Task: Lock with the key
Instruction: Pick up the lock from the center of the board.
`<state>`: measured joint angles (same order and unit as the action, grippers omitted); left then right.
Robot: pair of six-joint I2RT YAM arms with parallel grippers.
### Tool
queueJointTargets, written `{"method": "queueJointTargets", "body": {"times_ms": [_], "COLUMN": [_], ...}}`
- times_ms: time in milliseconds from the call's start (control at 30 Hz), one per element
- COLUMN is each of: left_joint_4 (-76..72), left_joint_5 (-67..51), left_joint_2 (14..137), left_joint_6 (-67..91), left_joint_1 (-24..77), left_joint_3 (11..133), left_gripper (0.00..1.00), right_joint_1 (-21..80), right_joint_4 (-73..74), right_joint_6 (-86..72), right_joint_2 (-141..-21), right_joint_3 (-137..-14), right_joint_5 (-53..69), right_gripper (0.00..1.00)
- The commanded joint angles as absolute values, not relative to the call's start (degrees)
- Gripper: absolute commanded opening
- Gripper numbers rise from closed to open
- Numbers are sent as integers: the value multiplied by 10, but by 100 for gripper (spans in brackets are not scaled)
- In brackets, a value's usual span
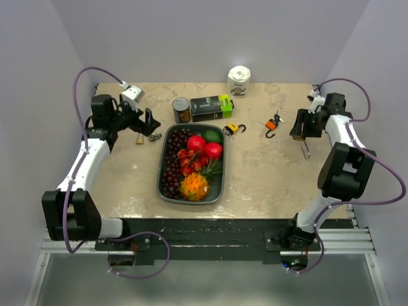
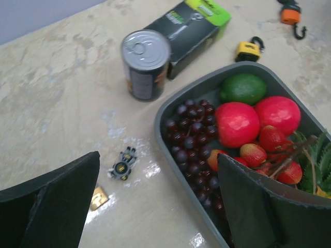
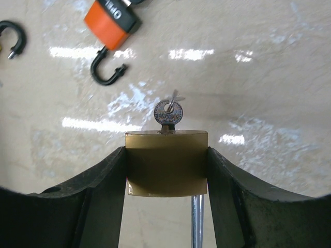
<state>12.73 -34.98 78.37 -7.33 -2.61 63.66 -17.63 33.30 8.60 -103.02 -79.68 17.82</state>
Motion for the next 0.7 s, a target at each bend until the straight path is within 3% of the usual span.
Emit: {"method": "queueJointTargets", "body": {"times_ms": [0, 133, 333, 667], "left_joint_4": [-34, -97, -222, -292], "left_joint_5": [-451, -412, -273, -107], "left_joint_2": [745, 743, 794, 987], "left_joint_6": [-172, -238, -108, -38], "left_joint_1": [35, 137, 289, 510], "left_joint_3": [572, 542, 553, 697], "left_gripper": [99, 99, 94, 91], "right_joint_1": [-178, -178, -178, -172], "right_joint_4": [366, 378, 359, 302], "right_joint_6": [68, -30, -222, -459], "right_joint_2": [-961, -927, -866, -795], "right_joint_3": [-791, -773, -713, -626], "right_joint_5": [250, 244, 207, 156], "right_gripper": [0, 0, 0, 0]}}
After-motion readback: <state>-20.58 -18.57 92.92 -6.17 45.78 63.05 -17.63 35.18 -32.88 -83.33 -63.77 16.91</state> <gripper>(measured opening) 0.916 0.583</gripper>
